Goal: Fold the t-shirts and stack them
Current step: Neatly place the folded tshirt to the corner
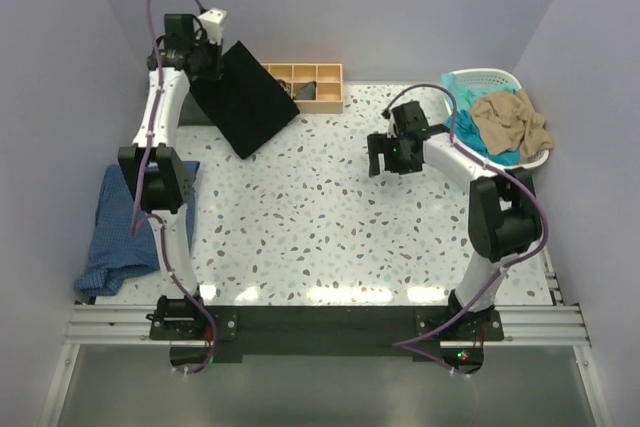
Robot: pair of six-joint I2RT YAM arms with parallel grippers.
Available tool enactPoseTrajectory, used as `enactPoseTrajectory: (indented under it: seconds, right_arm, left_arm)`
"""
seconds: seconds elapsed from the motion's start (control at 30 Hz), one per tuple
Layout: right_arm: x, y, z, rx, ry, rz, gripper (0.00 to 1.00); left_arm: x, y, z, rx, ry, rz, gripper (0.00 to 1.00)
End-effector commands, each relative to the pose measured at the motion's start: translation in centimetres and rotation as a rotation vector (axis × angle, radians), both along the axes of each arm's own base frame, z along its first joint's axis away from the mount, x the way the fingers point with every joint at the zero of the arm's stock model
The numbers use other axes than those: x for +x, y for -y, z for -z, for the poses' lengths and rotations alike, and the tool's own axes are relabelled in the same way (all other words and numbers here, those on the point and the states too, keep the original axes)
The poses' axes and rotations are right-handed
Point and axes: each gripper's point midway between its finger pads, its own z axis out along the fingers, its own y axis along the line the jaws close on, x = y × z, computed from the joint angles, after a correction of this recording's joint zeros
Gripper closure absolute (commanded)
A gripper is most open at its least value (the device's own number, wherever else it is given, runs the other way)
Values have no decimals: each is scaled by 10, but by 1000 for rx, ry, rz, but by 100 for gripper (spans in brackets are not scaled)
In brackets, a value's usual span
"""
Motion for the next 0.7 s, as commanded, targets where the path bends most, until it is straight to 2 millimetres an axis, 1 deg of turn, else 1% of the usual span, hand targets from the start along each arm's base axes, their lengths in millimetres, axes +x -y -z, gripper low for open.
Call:
enactPoseTrajectory:
  seconds: [0.0,0.03,0.07,0.1,0.13,0.17,0.2,0.23,0.27,0.3,0.33,0.4,0.43,0.5,0.53,0.57,0.6,0.63,0.67]
  right_arm:
    - [17,-9,-12,26,28,-7,11]
    - [18,-9,-11,28,21,-5,11]
    - [22,-11,-13,30,27,-8,11]
    - [23,-12,-9,33,18,-4,11]
    - [25,-13,-9,33,19,-2,11]
    - [26,-14,-8,36,15,-3,11]
    - [27,-14,-3,35,2,-1,11]
    - [27,-15,-2,36,-2,-2,11]
    - [29,-16,-2,37,-1,-1,11]
    - [30,-17,1,37,-11,1,11]
    - [30,-17,6,37,-25,4,11]
    - [33,-19,5,43,-25,8,11]
    - [34,-21,9,46,-32,4,11]
    - [37,-21,9,48,-35,6,11]
    - [38,-22,11,49,-41,4,11]
    - [39,-22,12,48,-44,4,11]
    - [39,-23,14,44,-49,3,11]
    - [41,-24,14,47,-46,3,11]
    - [41,-25,18,49,-56,-1,11]
  left_arm:
    - [26,-59,-34,66,144,-84,100]
    - [29,-75,-35,66,153,-110,100]
    - [33,-85,-30,69,156,-123,100]
    - [39,-93,-35,67,185,-143,100]
    - [41,-110,-36,66,199,-171,100]
    - [44,-117,-35,58,212,-181,100]
    - [52,-124,-43,43,256,-195,100]
    - [54,-136,-47,36,276,-215,100]
    - [58,-143,-43,33,283,-231,100]
    - [63,-150,-50,29,319,-251,100]
    - [65,-163,-47,31,325,-282,100]
    - [70,-182,-53,11,370,-332,100]
    - [68,-201,-54,-2,385,-369,100]
    - [70,-217,-57,-46,418,-409,100]
    - [70,-230,-55,-46,426,-436,100]
    - [71,-238,-56,-43,444,-455,100]
    - [72,-240,-55,-53,448,-462,100]
    - [73,-245,-50,-52,448,-483,100]
    - [73,-254,-48,-35,454,-520,100]
